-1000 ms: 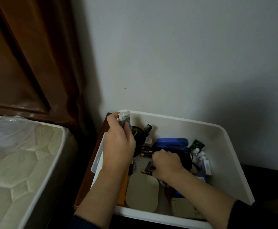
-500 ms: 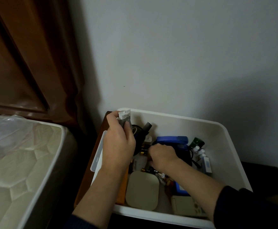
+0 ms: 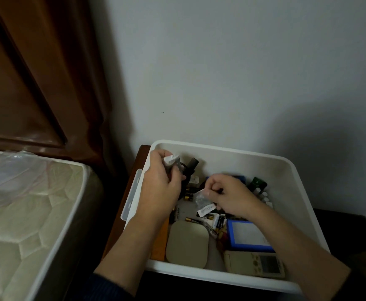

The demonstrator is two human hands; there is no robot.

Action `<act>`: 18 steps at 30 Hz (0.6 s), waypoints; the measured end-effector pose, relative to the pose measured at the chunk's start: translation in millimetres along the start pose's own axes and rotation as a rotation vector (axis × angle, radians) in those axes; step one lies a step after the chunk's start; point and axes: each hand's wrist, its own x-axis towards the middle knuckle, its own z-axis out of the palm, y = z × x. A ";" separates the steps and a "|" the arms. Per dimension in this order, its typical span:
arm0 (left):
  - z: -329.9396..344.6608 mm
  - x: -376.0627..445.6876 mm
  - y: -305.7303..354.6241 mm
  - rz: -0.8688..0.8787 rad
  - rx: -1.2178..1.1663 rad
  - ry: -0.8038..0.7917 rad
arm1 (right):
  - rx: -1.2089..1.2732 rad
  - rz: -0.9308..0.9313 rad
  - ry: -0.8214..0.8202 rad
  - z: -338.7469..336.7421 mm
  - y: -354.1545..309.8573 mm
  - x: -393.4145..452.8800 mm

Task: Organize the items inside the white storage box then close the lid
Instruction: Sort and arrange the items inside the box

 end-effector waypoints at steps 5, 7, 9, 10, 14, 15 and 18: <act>-3.1 -2.1 15.0 -0.280 -0.356 -0.249 | 0.433 -0.046 0.150 -20.7 -22.7 -27.4; -1.7 -4.1 29.5 -0.371 -0.422 -0.327 | 0.529 -0.061 0.192 -20.0 -35.6 -32.3; 0.5 -6.7 43.5 -0.445 -0.514 -0.390 | 0.546 -0.082 0.239 -14.8 -47.9 -34.8; 1.0 -9.0 49.1 -0.442 -0.552 -0.420 | 0.532 -0.092 0.262 -11.4 -52.8 -35.3; -4.4 -22.0 47.8 -0.302 -0.537 -0.382 | 0.544 -0.121 0.289 -0.6 -60.5 -32.3; -7.7 -23.5 43.7 -0.298 -0.505 -0.320 | 0.503 -0.128 0.303 -0.1 -57.6 -30.8; -20.2 -23.6 31.1 -0.206 -0.328 -0.131 | 0.144 -0.055 0.257 -0.6 -39.2 -26.1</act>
